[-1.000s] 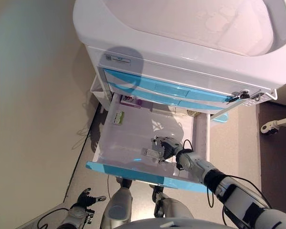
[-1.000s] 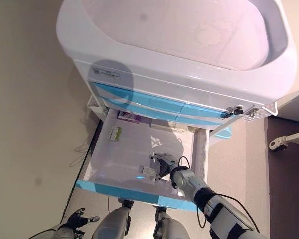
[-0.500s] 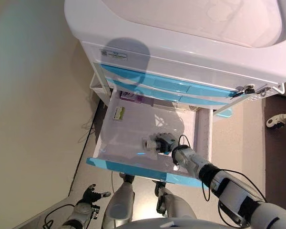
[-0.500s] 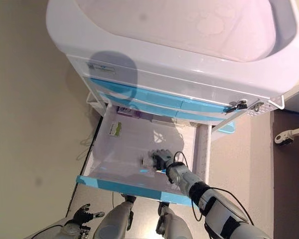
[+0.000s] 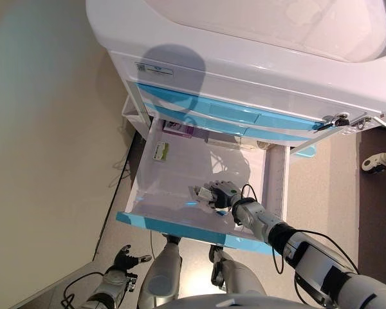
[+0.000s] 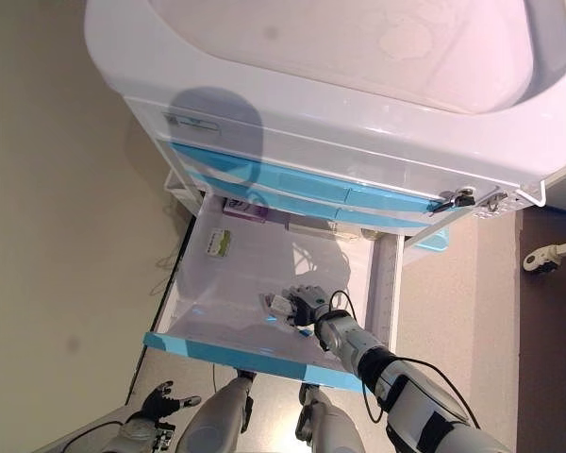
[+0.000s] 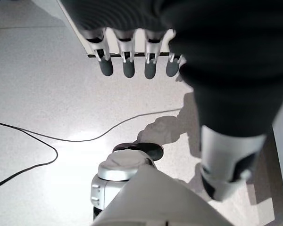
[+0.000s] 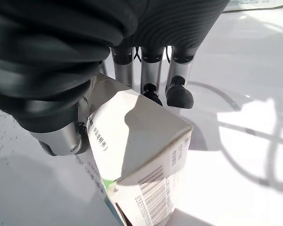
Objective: Open the drawer and pick up the medicine
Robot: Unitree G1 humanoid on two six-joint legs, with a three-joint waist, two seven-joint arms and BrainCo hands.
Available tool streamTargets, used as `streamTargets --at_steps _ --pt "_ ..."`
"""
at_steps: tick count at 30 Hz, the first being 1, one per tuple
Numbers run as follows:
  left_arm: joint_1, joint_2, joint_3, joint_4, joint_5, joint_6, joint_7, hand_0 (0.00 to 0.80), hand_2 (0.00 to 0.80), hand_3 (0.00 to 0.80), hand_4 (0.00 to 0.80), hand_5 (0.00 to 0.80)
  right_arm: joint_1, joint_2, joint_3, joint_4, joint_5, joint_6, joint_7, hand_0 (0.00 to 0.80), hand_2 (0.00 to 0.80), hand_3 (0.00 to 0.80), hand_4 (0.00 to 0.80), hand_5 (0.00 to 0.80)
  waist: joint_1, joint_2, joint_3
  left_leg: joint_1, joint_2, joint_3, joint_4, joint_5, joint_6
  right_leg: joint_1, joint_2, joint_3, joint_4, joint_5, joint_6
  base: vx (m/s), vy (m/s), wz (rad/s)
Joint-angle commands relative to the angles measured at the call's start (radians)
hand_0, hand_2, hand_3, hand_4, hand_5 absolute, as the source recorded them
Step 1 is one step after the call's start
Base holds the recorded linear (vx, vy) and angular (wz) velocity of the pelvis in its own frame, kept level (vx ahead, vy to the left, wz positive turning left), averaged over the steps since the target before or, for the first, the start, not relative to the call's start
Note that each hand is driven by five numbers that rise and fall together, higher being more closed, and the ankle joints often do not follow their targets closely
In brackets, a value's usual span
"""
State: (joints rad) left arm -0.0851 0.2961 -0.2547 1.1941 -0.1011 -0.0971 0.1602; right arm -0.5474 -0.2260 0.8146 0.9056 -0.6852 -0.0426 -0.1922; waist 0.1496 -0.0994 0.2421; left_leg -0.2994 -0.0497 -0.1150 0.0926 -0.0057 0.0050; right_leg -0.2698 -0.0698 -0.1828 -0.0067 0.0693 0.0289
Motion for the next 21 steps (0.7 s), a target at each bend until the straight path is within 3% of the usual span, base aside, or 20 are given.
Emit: streamTargets --at_steps 1,4,11,13,14,21 --pt "-0.019 -0.01 0.003 0.012 -0.016 -0.005 0.025 0.0 0.0 0.0 0.0 0.0 0.027 0.008 0.021 0.011 0.007 0.029 -0.001 0.8 0.8 0.8 0.8 0.8 0.001 0.012 0.021 -0.033 -0.041 0.011 -0.136 0.135 0.03 -0.031 -0.008 0.015 0.08 0.018 0.053 0.0 0.0 0.0" --pt "-0.016 -0.008 0.007 0.012 -0.015 -0.005 0.025 0.0 0.0 0.0 0.0 0.0 0.029 -0.013 0.006 -0.051 0.03 0.022 -0.002 0.8 0.8 0.8 0.8 0.8 -0.002 0.009 0.018 -0.03 -0.039 0.014 -0.136 0.133 0.03 -0.031 -0.006 0.016 0.079 0.018 0.053 0.0 0.0 0.0" --pt "0.007 0.016 0.069 0.006 0.007 0.005 0.014 0.0 0.0 0.0 0.0 0.0 0.076 -0.233 -0.121 -0.511 0.137 -0.043 0.051 0.8 0.8 0.8 0.8 0.8 -0.032 -0.022 0.001 -0.008 -0.027 0.038 -0.13 0.117 0.031 -0.02 0.004 0.036 0.083 0.012 0.054 0.001 -0.002 0.0" --pt "0.011 0.018 0.077 0.004 0.009 0.005 0.01 0.0 0.0 0.0 0.0 0.0 0.091 -0.258 -0.14 -0.556 0.157 -0.055 0.061 0.8 0.8 0.8 0.8 0.8 -0.035 -0.026 -0.003 -0.005 -0.025 0.042 -0.127 0.114 0.031 -0.017 0.005 0.04 0.083 0.011 0.054 0.011 -0.018 -0.07" --pt "0.018 0.028 0.098 0.012 0.024 0.01 -0.005 0.0 0.0 0.0 0.0 0.0 0.104 -0.314 -0.167 -0.649 0.201 -0.08 0.101 0.8 0.8 0.8 0.8 0.8 -0.04 -0.037 -0.015 0.006 -0.023 0.049 -0.126 0.107 0.031 -0.009 0.009 0.047 0.082 0.008 0.052 0.022 -0.03 -0.13" --pt "0.048 0.064 0.149 0.023 0.061 0.02 -0.071 0.0 0.0 0.0 0.0 0.0 0.148 -0.436 -0.225 -0.816 0.45 -0.1 0.298 0.8 0.8 0.8 0.8 0.8 -0.043 -0.057 -0.064 0.04 -0.015 0.062 -0.128 0.095 0.026 0.019 0.018 0.056 0.07 0.0 0.049 0.025 -0.035 -0.13"
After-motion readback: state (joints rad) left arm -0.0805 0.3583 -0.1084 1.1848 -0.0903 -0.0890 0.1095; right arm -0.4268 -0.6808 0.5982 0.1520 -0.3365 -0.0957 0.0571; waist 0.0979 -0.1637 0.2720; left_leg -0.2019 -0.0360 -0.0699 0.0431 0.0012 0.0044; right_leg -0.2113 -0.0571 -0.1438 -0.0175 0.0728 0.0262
